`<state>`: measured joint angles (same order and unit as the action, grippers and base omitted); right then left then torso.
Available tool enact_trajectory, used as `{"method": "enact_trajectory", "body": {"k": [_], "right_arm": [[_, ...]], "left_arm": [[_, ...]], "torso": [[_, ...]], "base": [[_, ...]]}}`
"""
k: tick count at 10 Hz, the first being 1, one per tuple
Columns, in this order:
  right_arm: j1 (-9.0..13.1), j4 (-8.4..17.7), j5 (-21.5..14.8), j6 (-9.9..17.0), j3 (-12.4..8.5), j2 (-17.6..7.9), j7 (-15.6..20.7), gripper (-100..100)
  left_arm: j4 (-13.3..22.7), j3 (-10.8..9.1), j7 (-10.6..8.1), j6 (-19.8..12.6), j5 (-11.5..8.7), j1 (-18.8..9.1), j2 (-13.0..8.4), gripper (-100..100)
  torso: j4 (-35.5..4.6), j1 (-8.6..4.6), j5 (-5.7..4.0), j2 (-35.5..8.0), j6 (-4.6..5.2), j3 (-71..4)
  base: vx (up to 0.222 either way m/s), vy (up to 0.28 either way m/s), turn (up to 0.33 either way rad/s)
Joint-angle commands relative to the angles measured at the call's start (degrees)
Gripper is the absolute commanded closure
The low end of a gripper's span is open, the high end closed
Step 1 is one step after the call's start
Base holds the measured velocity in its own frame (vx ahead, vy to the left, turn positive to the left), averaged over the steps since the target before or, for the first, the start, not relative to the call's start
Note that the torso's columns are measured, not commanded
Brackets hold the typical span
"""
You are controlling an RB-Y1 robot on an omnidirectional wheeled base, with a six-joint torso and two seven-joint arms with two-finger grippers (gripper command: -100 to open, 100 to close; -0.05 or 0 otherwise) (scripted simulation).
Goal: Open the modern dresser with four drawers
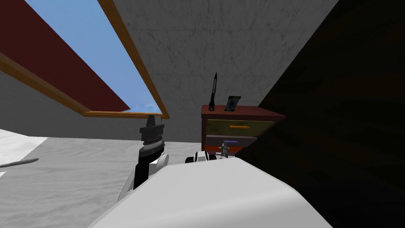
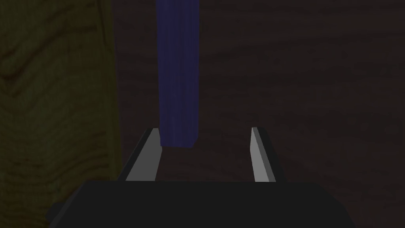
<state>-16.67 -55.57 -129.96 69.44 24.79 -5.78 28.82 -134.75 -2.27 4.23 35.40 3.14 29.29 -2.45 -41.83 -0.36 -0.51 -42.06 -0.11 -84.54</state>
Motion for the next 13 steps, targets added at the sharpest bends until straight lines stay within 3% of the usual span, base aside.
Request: {"method": "enact_trajectory", "body": {"k": [1, 2, 3, 5, 6, 7, 9, 10, 11, 13], "right_arm": [[-1.21, -0.42, 3.16, -1.33, 0.09, -0.81, -0.18, 100], [-1.04, 2.25, 5.41, -0.82, -0.45, -3.49, -2.8, 100], [-1.04, 1.32, 6.95, -0.82, -0.45, -3.49, -2.8, 100], [-1.04, 2.68, 9.23, -0.82, -0.45, -3.49, -2.8, 100], [-0.86, 4.3, 11.32, -0.32, -1.0, -6.16, -5.42, 100], [-0.86, 3.88, 12.69, -0.32, -1.0, -6.16, -5.42, 100], [-0.86, 6.34, 15.31, -0.32, -1.0, -6.16, -5.42, 100], [-0.68, 8.06, 17.07, 0.19, -1.54, -8.84, -8.05, 100], [-0.68, 9.44, 18.25, 0.19, -1.54, -8.84, -8.05, 100], [-0.68, 8.75, 21.38, 0.19, -1.54, -8.84, -8.05, 100]], "left_arm": [[0.0, 0.0, 0.0, 0.0, 0.0, 0.01, 0.0, 0], [0.0, -0.01, 0.0, 0.0, 0.0, 0.02, -0.01, 0], [0.0, 0.0, 0.0, 0.0, 0.0, 0.0, 0.0, 0], [0.0, -0.01, 0.0, 0.0, 0.0, 0.02, -0.01, 0], [-0.01, -0.01, 0.0, 0.0, 0.0, 0.03, 0.0, 0], [0.0, 0.0, 0.0, 0.0, 0.0, 0.01, 0.0, 0], [0.0, -0.01, 0.0, 0.0, 0.0, 0.02, 0.0, 0], [-0.01, -0.01, 0.0, 0.0, 0.0, 0.03, -0.01, 0], [0.0, 0.0, 0.0, 0.0, 0.0, 0.01, 0.0, 0], [0.0, -0.02, 0.0, 0.0, 0.0, 0.02, -0.01, 0]], "torso": [[0.01, -0.06, -0.01, 0.32, -0.04, -0.18], [0.04, -0.06, 0.07, 0.53, 0.06, -0.34], [0.06, -0.07, 0.08, 0.24, 0.2, -0.17], [-0.01, -0.05, -0.06, 0.27, 0.0, -0.14], [0.06, -0.25, -0.05, 0.42, 0.18, -0.23], [0.07, -0.39, -0.13, 0.13, 0.24, -0.06], [0.17, -0.62, -0.45, 0.41, 0.1, -0.1], [0.35, -0.98, -0.58, 0.69, 0.3, -0.25], [0.38, -1.01, -0.74, 0.45, 0.27, -0.1], [0.28, -1.11, -0.83, 0.49, 0.19, -0.05]], "base": [[-0.042, 0.01, 0.138], [-0.114, 0.074, 0.401], [-0.137, 0.068, 0.444], [-0.054, 0.011, 0.097], [-0.11, 0.056, 0.324], [-0.147, 0.093, 0.4], [-0.049, 0.04, 0.18], [-0.094, 0.08, 0.357], [-0.138, 0.093, 0.382], [-0.044, 0.028, 0.148]]}}
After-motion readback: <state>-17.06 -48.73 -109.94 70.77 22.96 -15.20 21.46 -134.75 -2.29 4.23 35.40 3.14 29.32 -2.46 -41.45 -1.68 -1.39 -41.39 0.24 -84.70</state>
